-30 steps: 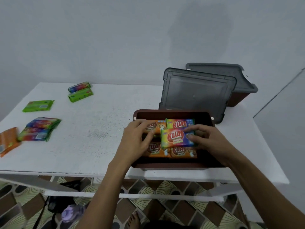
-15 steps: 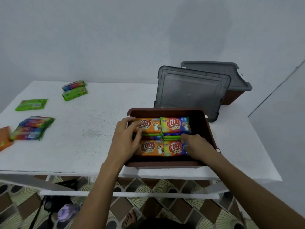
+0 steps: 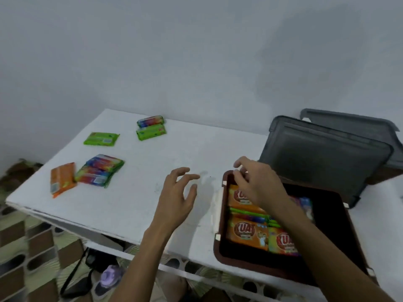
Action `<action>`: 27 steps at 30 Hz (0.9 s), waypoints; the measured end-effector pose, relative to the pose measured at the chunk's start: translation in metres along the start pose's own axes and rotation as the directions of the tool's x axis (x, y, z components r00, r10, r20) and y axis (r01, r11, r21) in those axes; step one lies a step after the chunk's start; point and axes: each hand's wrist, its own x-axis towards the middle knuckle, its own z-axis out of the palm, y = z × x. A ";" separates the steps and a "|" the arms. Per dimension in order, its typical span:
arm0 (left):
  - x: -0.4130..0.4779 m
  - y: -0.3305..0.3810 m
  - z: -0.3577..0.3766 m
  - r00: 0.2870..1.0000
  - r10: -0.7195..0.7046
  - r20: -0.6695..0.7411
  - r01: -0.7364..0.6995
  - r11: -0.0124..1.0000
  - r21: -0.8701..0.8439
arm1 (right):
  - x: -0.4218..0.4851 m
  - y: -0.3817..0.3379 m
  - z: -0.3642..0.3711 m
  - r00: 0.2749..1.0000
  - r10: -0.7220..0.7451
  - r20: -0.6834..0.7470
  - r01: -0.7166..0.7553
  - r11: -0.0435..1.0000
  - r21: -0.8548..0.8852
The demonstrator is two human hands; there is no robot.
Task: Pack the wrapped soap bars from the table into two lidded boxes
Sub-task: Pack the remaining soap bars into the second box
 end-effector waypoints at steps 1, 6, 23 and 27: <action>0.007 -0.017 -0.010 0.999 -0.039 -0.014 0.040 0.999 0.018 | 0.019 -0.011 0.012 0.999 -0.034 -0.006 0.034 0.999 0.025; 0.041 -0.117 -0.061 0.967 -0.223 -0.126 0.244 0.952 0.187 | 0.128 -0.064 0.083 0.985 -0.146 0.090 0.146 0.989 0.013; 0.085 -0.256 -0.138 0.812 -0.583 -0.020 0.523 0.712 0.468 | 0.330 -0.151 0.266 0.853 -0.171 0.493 0.388 0.840 -0.379; 0.095 -0.247 -0.135 0.803 -0.596 0.005 0.471 0.639 0.608 | 0.332 -0.160 0.264 0.863 -0.110 0.493 0.345 0.841 -0.416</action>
